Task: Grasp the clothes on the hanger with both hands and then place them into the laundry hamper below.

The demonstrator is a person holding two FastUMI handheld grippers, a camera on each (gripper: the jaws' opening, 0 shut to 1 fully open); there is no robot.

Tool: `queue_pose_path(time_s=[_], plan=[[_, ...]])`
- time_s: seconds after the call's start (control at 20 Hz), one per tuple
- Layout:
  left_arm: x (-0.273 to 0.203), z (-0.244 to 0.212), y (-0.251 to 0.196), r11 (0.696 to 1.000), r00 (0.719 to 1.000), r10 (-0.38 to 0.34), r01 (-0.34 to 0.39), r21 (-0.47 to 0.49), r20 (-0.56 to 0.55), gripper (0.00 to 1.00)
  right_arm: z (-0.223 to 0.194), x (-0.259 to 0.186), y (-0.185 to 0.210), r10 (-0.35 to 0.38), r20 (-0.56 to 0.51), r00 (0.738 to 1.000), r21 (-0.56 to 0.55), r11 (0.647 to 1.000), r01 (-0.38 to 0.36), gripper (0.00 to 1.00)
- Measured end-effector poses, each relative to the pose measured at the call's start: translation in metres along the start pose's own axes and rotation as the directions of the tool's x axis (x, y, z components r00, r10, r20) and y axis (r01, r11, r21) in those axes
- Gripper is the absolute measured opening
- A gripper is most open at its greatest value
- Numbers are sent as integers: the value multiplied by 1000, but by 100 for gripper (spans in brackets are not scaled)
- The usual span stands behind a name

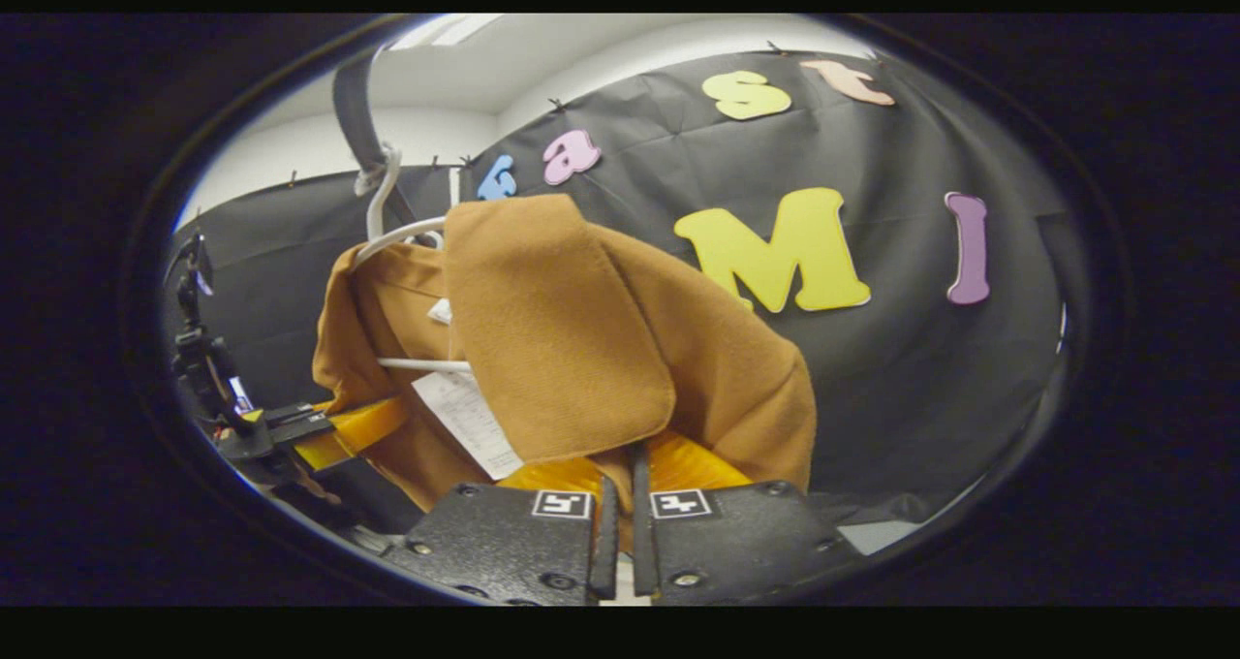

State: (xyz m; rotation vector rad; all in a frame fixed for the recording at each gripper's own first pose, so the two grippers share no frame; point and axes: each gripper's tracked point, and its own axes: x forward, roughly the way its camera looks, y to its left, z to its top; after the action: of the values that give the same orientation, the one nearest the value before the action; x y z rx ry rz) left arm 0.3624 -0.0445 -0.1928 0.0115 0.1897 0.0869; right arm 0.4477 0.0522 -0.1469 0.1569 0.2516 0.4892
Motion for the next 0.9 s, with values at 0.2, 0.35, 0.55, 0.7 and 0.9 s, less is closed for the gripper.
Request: queue_pose_path(time_s=[0.2,0.35,0.55,0.7,0.9], plan=[[-2,-10,0,997,997,-62,60,-38,-50,34,-2,-2,6,99,-23,995,19,995,-99,4],[-3,-5,17,1000,1000,8,-8,20,-20,12,-4,-7,6,134,-41,990,17,991,-133,4],[-2,-6,11,1000,999,-14,15,26,-37,6,-2,-7,12,174,-42,984,42,984,-172,5],[-8,-6,13,999,999,-29,30,23,-36,5,-1,-12,18,270,-30,962,122,957,-265,5],[-14,3,26,999,999,-32,32,6,-26,5,9,-34,29,439,20,898,246,869,-430,5]])
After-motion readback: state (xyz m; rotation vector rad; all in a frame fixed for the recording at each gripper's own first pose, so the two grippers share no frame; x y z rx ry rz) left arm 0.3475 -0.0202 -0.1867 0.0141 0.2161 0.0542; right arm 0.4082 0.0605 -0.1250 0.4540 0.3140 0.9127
